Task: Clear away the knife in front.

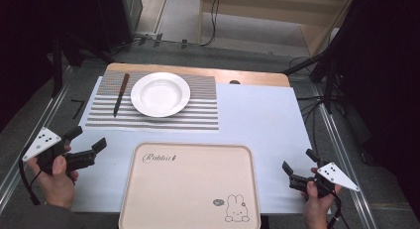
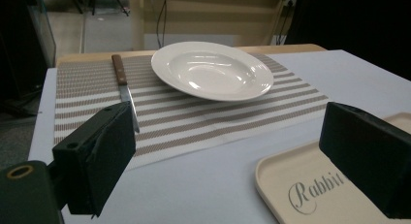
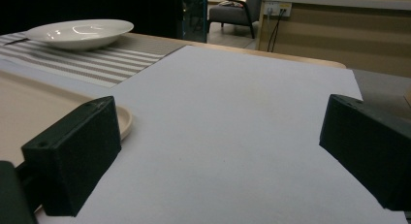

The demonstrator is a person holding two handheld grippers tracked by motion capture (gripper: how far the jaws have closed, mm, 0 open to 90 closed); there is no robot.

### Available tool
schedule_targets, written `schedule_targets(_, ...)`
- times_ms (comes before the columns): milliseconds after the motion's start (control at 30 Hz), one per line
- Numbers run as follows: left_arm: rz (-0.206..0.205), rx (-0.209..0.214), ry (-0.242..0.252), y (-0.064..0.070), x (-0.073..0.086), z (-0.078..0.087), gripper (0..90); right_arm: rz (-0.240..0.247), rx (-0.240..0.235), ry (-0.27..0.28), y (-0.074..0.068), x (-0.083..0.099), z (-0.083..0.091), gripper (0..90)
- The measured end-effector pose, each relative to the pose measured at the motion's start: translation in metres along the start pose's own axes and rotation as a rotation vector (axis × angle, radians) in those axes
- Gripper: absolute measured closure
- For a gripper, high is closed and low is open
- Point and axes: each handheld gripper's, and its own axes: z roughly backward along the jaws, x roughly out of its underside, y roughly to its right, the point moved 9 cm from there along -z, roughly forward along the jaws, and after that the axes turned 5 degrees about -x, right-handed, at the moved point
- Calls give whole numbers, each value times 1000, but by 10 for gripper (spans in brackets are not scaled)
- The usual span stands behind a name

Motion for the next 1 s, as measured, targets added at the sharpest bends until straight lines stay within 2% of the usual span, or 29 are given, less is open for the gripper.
schedule_targets(100, 6, 16, 2, -1, -12, -6, 51, 2, 0, -4, -1, 0, 0, 0)
schedule_targets(300, -4, 34, -6, 0, -26, -16, 51, 4, 0, -5, 0, 0, -1, 0)
schedule_targets(333, -17, 26, -10, -2, -30, -20, 51, 2, -1, -7, -1, 1, -1, 0)
schedule_targets(400, -15, 22, -14, -4, -34, -26, 51, 5, 0, -9, -1, 1, -1, 0)
schedule_targets(533, 12, 26, -16, -9, -41, -36, 51, 9, -2, -13, -1, 1, -1, 0)
schedule_targets(767, -6, 13, -35, -12, -48, -49, 51, 12, -3, -15, -2, 1, -2, 0)
schedule_targets(1000, 1, -1, -55, -21, -57, -62, 51, 13, -3, -17, -2, 1, -2, 0)
